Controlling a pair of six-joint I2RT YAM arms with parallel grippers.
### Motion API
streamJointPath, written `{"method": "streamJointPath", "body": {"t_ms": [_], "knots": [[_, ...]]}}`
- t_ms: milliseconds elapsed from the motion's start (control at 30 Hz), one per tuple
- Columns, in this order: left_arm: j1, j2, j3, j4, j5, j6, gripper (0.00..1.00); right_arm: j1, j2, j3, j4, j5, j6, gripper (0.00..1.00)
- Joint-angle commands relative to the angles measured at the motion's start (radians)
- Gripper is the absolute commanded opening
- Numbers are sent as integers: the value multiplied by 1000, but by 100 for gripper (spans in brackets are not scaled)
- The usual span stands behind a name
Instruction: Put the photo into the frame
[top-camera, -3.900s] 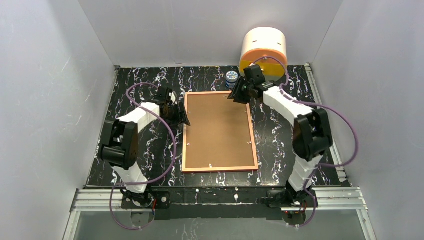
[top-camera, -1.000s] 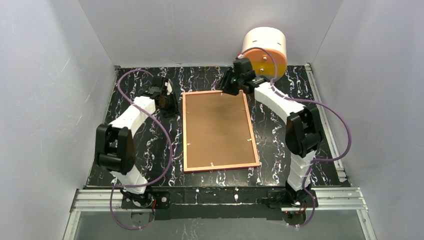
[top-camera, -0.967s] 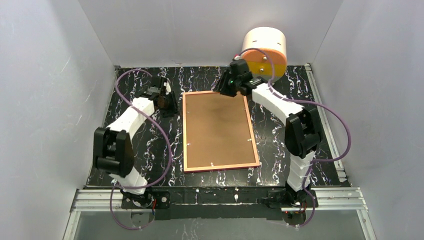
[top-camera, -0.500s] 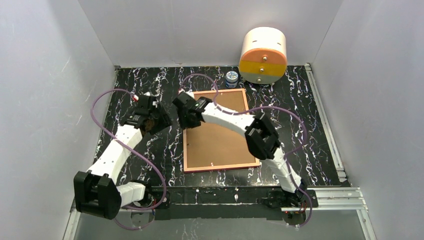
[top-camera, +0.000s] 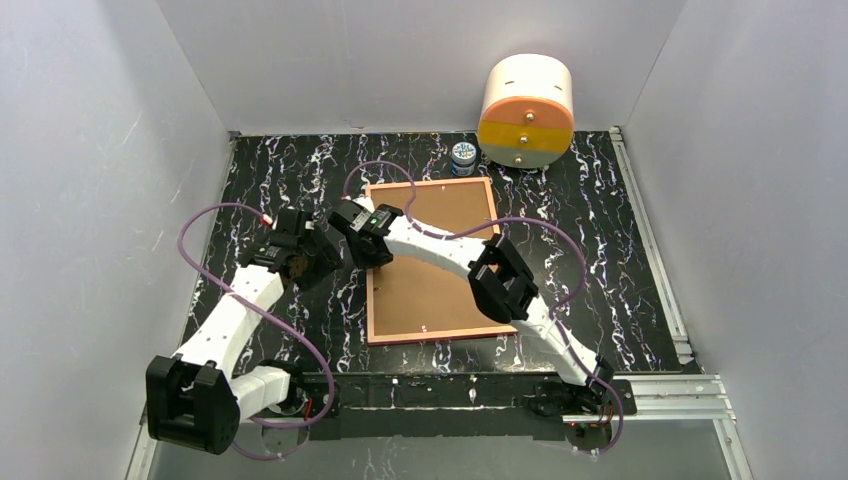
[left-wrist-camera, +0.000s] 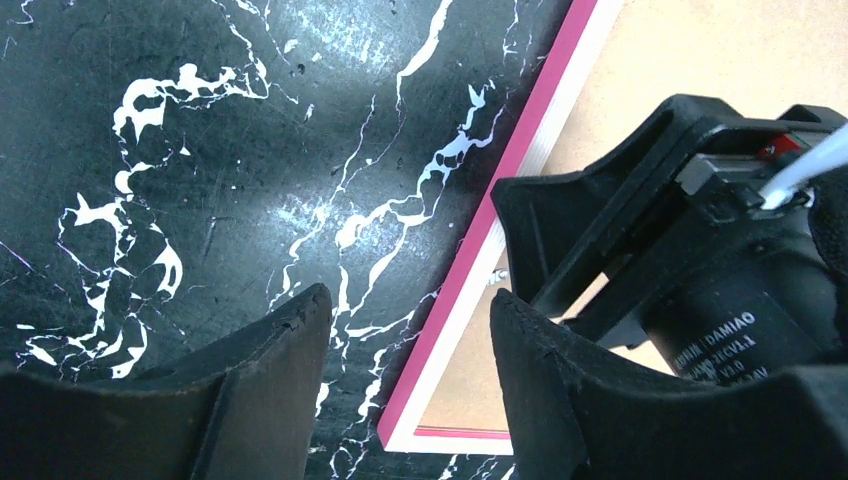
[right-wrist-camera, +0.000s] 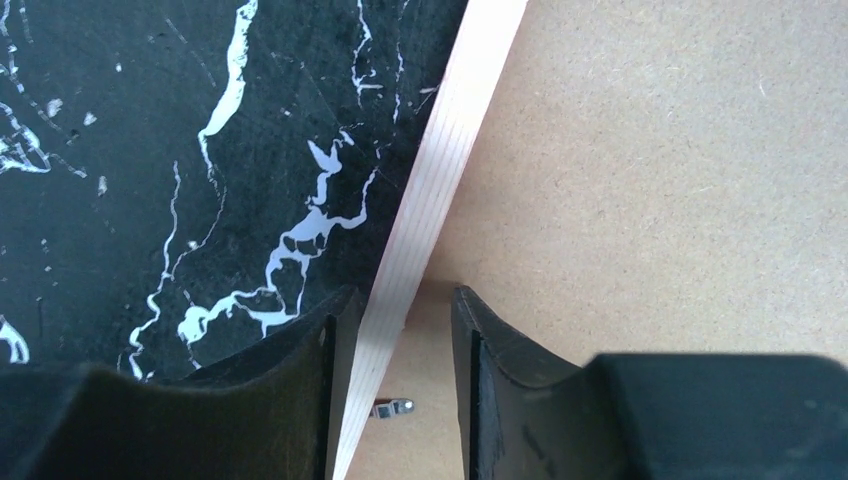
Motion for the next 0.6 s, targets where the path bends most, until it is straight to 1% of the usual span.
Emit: {"method": "streamJointPath", "body": {"t_ms": [0,67,167,233,267,367,400,467,500,567], "knots": [[5,-33,-21,-33,-19,-16,58,16,71,37,-81,60,-15,44],[7,-36,-32,-46,-21,-17,59,21,86,48,-97,72,-18,38],[12,-17,-54,-67,14,-15,59,30,104,87,-154,108,-18,34],[14,-8,-79,-44,56,-17,59,33,91,85,-171,124,-12,31],[16,-5,-91,-27,100,-21,59,33,77,70,-172,126,-9,29],[16,2,-109,12,171,-27,58,34,32,27,-172,127,7,20],[16,2,-114,27,194,-26,58,34,15,14,-174,126,12,16],[16,-1,-132,66,248,-20,58,31,-17,-4,-181,108,25,4],[16,0,-148,95,284,-19,58,27,-32,-11,-185,85,36,1],[16,11,-198,177,414,-35,59,15,-68,-29,-179,40,63,1]]}}
